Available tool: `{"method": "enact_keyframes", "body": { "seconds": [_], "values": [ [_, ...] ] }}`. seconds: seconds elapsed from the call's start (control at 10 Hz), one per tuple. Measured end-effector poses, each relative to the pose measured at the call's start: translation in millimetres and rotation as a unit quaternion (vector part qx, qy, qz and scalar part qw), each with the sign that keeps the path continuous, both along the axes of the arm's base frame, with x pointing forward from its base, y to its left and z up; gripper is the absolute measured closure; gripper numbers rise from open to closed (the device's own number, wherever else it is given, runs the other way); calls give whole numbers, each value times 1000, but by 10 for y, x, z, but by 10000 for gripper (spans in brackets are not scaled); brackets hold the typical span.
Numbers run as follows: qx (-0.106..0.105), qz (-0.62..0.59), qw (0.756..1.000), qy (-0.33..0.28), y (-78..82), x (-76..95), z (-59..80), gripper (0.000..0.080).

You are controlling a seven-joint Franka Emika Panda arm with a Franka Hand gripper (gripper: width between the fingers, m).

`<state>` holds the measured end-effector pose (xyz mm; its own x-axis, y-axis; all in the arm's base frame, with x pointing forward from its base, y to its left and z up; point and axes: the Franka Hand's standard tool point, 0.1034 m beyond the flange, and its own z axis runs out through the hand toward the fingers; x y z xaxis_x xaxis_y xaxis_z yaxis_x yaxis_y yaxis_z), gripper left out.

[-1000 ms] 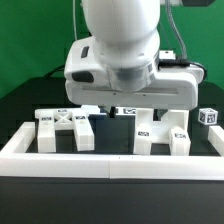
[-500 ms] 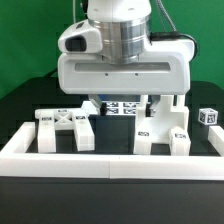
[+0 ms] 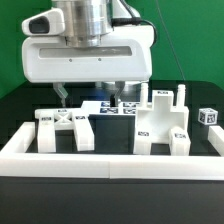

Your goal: Assemble chair

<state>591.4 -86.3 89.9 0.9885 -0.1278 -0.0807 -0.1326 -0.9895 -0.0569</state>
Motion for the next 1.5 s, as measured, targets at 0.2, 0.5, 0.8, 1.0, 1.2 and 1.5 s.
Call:
{"method": "enact_keyframes", "body": {
  "seconds": [0.2,0.5,0.8,1.0,1.2,1.5],
  "values": [
    [0,0,1000,0,-2,-1,-2,151],
    [0,52,999,-7,-236,-232,-115,151],
    [-10,123,992,-25,-344,-448,-280,151],
    [-14,128,991,-30,-314,-512,-366,151],
    [-14,129,991,-29,-318,-515,-369,151],
    [-24,142,989,-43,-238,-620,-455,151]
  ]
}}
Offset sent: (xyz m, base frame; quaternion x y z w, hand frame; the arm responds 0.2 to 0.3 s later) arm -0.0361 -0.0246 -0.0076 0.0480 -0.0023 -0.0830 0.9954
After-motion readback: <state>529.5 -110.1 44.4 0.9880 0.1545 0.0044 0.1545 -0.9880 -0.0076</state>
